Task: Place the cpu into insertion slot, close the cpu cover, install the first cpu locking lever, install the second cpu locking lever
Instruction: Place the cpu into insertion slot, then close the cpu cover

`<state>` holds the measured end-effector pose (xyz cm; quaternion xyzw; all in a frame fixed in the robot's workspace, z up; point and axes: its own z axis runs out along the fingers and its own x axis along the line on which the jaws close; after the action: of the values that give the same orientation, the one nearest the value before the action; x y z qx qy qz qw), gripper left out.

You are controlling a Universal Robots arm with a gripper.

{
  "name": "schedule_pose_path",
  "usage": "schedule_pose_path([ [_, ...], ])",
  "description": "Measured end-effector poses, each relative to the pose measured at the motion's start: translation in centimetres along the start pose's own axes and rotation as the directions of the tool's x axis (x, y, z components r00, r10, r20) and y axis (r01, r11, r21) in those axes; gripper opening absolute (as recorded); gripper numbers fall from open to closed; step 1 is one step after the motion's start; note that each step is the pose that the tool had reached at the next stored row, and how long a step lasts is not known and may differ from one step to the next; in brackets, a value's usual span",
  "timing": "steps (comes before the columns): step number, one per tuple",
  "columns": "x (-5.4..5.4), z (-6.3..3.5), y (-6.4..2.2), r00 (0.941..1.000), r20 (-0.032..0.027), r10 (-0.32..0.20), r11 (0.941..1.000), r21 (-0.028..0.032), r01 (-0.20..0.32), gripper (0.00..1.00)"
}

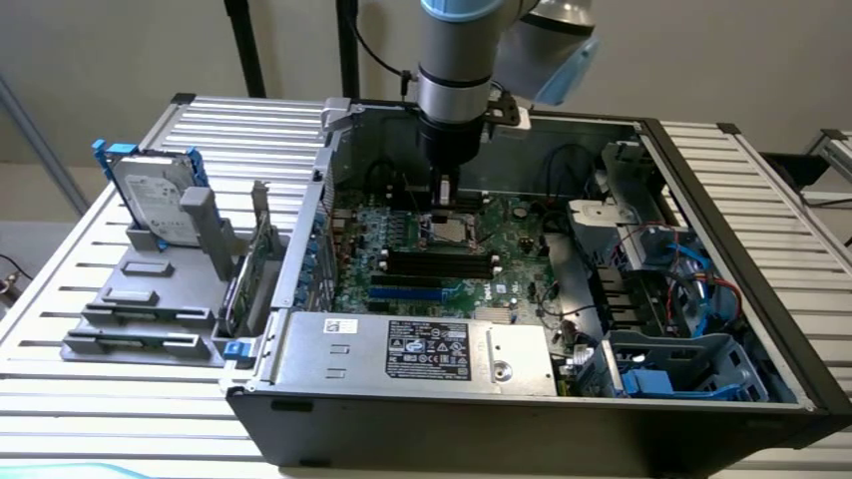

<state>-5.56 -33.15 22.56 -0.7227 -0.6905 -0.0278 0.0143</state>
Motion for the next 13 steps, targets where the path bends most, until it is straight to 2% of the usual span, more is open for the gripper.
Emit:
schedule_pose_path([
  [1, -0.1, -0.09, -0.26, 1.0, -0.0016, 0.0, 1.0, 0.0001, 0.0, 0.13],
  [6, -0.4, -0.39, -1.71, 1.0, -0.008, 0.0, 1.0, 0.0, 0.0, 0.11],
  [8, -0.5, -0.4, -1.9, 0.9999, -0.0104, 0.0, 1.0, -0.0001, 0.0, 0.11],
  [13, -0.5, -0.4, -1.9, 0.9999, -0.0116, 0.0, 1.0, 0.0, 0.0, 0.11],
])
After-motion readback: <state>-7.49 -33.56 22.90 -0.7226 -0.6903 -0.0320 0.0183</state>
